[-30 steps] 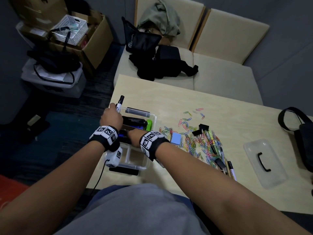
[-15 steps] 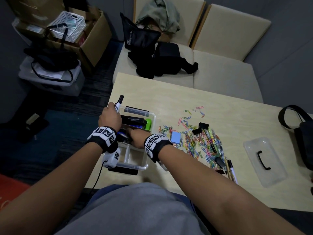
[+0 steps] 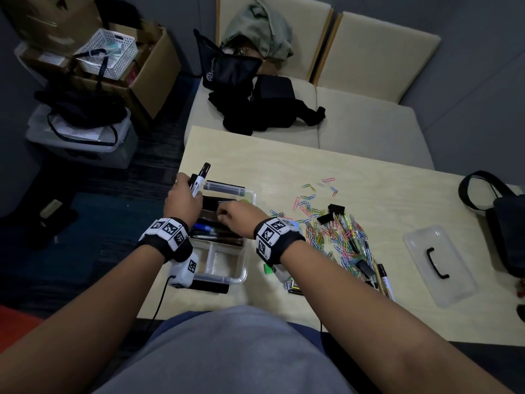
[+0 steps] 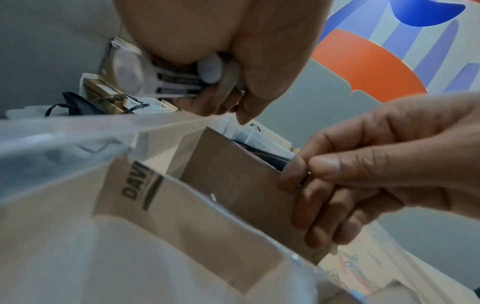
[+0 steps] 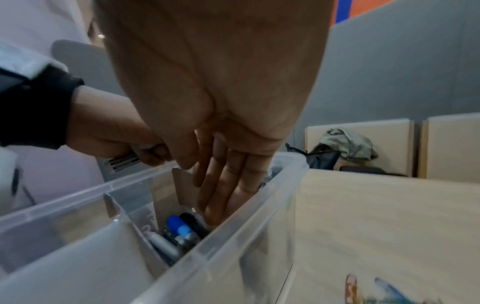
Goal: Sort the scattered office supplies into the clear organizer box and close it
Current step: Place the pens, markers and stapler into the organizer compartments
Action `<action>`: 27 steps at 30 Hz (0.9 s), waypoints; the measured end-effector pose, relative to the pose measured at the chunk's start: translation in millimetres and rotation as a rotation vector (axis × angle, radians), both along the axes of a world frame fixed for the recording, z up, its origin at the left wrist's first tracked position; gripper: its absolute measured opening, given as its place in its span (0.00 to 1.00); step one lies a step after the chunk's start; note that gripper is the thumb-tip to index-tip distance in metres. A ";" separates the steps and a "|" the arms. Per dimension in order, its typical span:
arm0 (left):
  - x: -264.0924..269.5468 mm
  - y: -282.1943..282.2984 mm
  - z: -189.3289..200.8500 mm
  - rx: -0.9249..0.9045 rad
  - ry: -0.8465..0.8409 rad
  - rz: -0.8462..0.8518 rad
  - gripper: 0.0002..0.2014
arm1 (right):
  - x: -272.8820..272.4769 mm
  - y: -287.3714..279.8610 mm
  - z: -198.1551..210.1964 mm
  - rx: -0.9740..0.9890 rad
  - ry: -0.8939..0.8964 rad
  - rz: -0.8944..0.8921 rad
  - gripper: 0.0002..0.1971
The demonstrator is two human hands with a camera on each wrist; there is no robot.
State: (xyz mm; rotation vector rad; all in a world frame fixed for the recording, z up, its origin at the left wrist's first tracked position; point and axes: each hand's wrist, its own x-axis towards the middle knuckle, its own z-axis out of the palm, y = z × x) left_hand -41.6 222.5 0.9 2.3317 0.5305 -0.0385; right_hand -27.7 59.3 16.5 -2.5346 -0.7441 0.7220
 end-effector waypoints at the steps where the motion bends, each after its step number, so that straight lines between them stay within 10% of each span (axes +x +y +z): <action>1: -1.6 -2.5 0.7 -0.027 -0.016 -0.018 0.11 | 0.9 -1.0 0.6 0.017 -0.038 -0.027 0.11; 9: -8.6 -22.5 2.5 -0.121 -0.078 -0.252 0.11 | 14.8 -0.7 11.8 0.635 0.197 -0.688 0.12; 27: -0.1 -14.5 4.6 -0.057 -0.148 -0.192 0.13 | 21.0 -15.8 16.9 0.899 0.259 -0.845 0.10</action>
